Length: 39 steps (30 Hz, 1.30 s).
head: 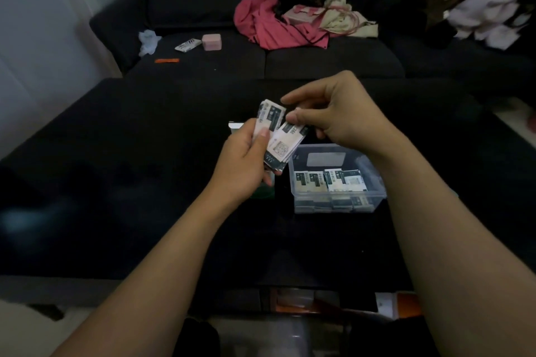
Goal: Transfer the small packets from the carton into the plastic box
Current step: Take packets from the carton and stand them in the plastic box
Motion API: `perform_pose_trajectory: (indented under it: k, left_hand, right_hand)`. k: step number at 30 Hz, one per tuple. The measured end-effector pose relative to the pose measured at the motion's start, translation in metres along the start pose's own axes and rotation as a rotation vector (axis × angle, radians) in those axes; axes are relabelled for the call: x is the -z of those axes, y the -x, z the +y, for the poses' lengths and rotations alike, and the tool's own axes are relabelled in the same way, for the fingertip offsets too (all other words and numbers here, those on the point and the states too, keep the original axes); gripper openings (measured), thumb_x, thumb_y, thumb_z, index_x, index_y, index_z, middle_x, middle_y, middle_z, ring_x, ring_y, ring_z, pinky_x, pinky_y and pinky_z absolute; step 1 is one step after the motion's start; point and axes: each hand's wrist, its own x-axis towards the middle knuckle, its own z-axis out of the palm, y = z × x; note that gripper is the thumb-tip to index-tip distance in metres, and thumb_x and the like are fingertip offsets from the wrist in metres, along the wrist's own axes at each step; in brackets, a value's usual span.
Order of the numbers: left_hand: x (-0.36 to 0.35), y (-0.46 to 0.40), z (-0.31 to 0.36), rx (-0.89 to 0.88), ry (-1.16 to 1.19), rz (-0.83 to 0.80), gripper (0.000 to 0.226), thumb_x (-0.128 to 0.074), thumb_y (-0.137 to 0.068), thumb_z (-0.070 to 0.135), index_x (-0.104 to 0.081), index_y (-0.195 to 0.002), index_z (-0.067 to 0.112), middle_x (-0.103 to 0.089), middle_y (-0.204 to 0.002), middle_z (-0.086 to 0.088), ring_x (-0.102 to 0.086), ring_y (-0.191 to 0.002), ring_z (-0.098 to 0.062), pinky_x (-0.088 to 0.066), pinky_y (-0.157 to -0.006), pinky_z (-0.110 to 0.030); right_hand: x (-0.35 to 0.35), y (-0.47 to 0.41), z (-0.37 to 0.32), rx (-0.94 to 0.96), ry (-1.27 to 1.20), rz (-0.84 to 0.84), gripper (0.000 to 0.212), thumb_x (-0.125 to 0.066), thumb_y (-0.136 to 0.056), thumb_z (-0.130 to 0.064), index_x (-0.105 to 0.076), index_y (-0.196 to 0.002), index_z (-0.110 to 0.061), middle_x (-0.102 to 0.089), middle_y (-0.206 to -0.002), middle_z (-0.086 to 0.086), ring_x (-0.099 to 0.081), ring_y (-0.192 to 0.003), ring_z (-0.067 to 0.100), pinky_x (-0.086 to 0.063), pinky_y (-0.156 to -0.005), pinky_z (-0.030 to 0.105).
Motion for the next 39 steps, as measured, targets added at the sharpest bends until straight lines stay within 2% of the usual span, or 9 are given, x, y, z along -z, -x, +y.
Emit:
perform_pose_trajectory:
  k: [6,11,15,18,23,26,31,36,39]
  left_hand:
    - [-0.015,0.000,0.015,0.381,0.339,-0.131,0.026,-0.039,-0.109,0.022,-0.065,-0.113,0.024,-0.075,-0.077,-0.002,-0.065,-0.056,-0.017,-0.047,-0.039,-0.024]
    - [-0.015,0.002,0.016,0.461,0.381,-0.276,0.028,-0.039,-0.108,0.026,-0.064,-0.119,0.019,-0.073,-0.080,-0.009,-0.073,-0.072,-0.023,-0.055,-0.049,-0.027]
    - [-0.021,-0.001,0.014,0.515,0.433,-0.335,0.043,-0.036,-0.107,0.045,-0.060,-0.123,0.013,-0.069,-0.080,-0.010,-0.068,-0.065,-0.021,-0.048,-0.043,-0.025]
    - [-0.028,-0.004,0.011,0.491,0.372,-0.342,0.024,-0.048,-0.106,0.032,-0.058,-0.122,0.016,-0.064,-0.077,-0.004,-0.059,-0.059,-0.013,-0.040,-0.041,-0.021]
    - [-0.044,-0.006,0.007,0.352,0.184,-0.185,0.014,-0.058,-0.100,0.012,-0.060,-0.114,0.014,-0.062,-0.075,-0.003,-0.055,-0.051,-0.006,-0.038,-0.041,-0.022]
    - [-0.050,-0.007,0.002,0.248,-0.064,-0.093,0.009,-0.054,-0.100,0.010,-0.062,-0.104,0.011,-0.063,-0.069,-0.004,-0.056,-0.045,-0.002,-0.040,-0.041,-0.020]
    - [-0.058,-0.006,-0.005,0.041,-0.262,0.001,0.022,-0.066,-0.094,0.019,-0.058,-0.115,0.021,-0.068,-0.086,0.008,-0.066,-0.077,-0.004,-0.045,-0.059,-0.014]
    - [-0.058,-0.008,-0.007,0.027,-0.365,0.000,0.021,-0.058,-0.097,0.042,-0.064,-0.091,0.022,-0.070,-0.072,-0.001,-0.070,-0.065,-0.018,-0.059,-0.063,-0.042]
    - [-0.059,-0.010,-0.001,0.097,-0.327,-0.092,0.024,-0.051,-0.103,0.033,-0.063,-0.092,0.016,-0.071,-0.072,-0.007,-0.069,-0.061,-0.016,-0.059,-0.063,-0.037]
  right_hand:
    - [0.022,0.011,0.003,-0.024,-0.077,-0.057,0.011,-0.078,-0.083,-0.011,-0.078,-0.093,-0.015,-0.076,-0.076,0.006,-0.053,-0.048,0.003,-0.043,-0.045,0.015]
    - [0.019,0.009,0.009,-0.049,-0.098,-0.102,0.009,-0.077,-0.083,-0.009,-0.078,-0.092,-0.013,-0.077,-0.078,0.008,-0.054,-0.048,0.004,-0.043,-0.045,0.014]
    - [-0.004,0.005,0.019,-0.001,0.144,-0.080,0.013,-0.080,-0.082,-0.015,-0.079,-0.094,-0.020,-0.076,-0.082,-0.004,-0.069,-0.070,0.000,-0.050,-0.061,0.011]
    - [-0.008,0.003,0.023,-0.009,0.200,-0.021,0.025,-0.077,-0.086,-0.025,-0.074,-0.111,-0.024,-0.072,-0.101,-0.007,-0.063,-0.077,-0.006,-0.049,-0.067,0.011]
    - [-0.022,0.005,0.021,-0.091,0.341,-0.119,0.042,-0.053,-0.100,-0.041,-0.058,-0.137,-0.021,-0.062,-0.124,0.002,-0.060,-0.110,0.017,-0.050,-0.093,0.036]
    - [-0.034,0.008,0.021,-0.097,0.329,-0.193,0.039,-0.046,-0.103,-0.044,-0.056,-0.135,-0.024,-0.064,-0.124,0.003,-0.060,-0.108,0.018,-0.052,-0.093,0.041]
    - [-0.028,0.010,0.025,-0.038,0.389,-0.010,0.024,-0.052,-0.100,-0.044,-0.070,-0.105,-0.030,-0.069,-0.092,-0.008,-0.065,-0.086,0.012,-0.057,-0.079,0.043]
    - [-0.015,0.011,0.030,-0.015,0.242,0.004,0.023,-0.061,-0.098,-0.035,-0.075,-0.088,-0.019,-0.069,-0.076,-0.003,-0.065,-0.073,0.010,-0.057,-0.072,0.037]
    - [-0.014,0.013,0.028,-0.025,0.198,-0.093,0.029,-0.050,-0.104,-0.033,-0.071,-0.098,-0.014,-0.068,-0.084,0.003,-0.064,-0.078,0.014,-0.052,-0.072,0.034]
